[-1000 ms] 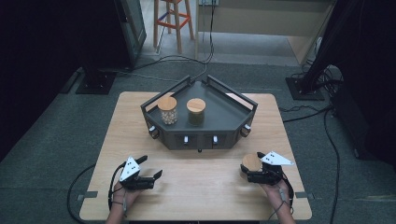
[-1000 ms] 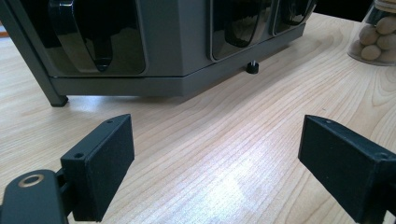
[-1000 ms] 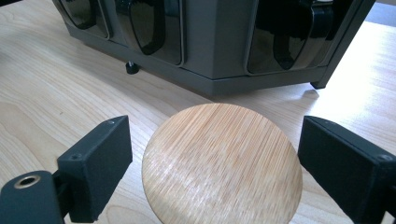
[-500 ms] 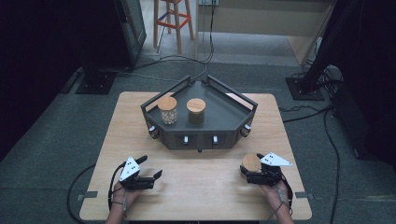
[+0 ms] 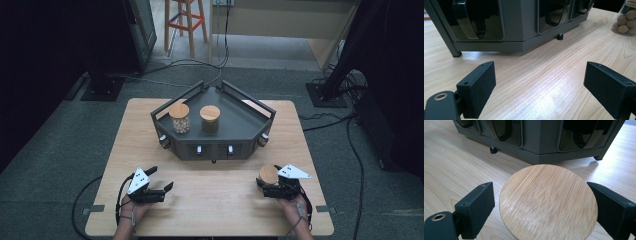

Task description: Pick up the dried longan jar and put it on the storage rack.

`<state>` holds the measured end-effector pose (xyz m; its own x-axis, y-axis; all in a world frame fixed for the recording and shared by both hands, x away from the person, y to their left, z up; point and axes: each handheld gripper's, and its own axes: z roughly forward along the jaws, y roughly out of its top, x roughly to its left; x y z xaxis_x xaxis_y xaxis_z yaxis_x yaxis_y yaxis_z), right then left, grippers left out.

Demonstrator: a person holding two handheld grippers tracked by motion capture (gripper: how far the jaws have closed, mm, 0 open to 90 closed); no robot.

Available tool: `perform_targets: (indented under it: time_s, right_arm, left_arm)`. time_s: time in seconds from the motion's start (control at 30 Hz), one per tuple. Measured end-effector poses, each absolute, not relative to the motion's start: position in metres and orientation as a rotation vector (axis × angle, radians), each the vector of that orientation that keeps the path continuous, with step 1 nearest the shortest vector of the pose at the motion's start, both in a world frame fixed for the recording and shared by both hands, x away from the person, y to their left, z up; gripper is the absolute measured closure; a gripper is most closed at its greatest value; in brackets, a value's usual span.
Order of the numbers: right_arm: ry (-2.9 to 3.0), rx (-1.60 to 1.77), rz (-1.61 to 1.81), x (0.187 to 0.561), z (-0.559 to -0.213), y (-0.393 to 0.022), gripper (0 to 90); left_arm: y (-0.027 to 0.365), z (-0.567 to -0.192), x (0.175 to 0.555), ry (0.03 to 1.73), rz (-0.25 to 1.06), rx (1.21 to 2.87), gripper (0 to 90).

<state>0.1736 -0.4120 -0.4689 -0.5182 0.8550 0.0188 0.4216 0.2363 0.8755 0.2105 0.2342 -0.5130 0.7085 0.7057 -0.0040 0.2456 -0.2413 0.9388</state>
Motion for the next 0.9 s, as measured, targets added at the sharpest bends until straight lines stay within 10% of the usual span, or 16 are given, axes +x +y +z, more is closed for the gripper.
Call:
perform_targets:
  time_s: [0.9]
  right_arm:
    - [1.989, 1.214, 1.22, 0.168, -0.484, -0.41, 24.9]
  left_arm:
    - [0.234, -0.513, 0.21, 0.755, 0.524, 1.803, 10.5]
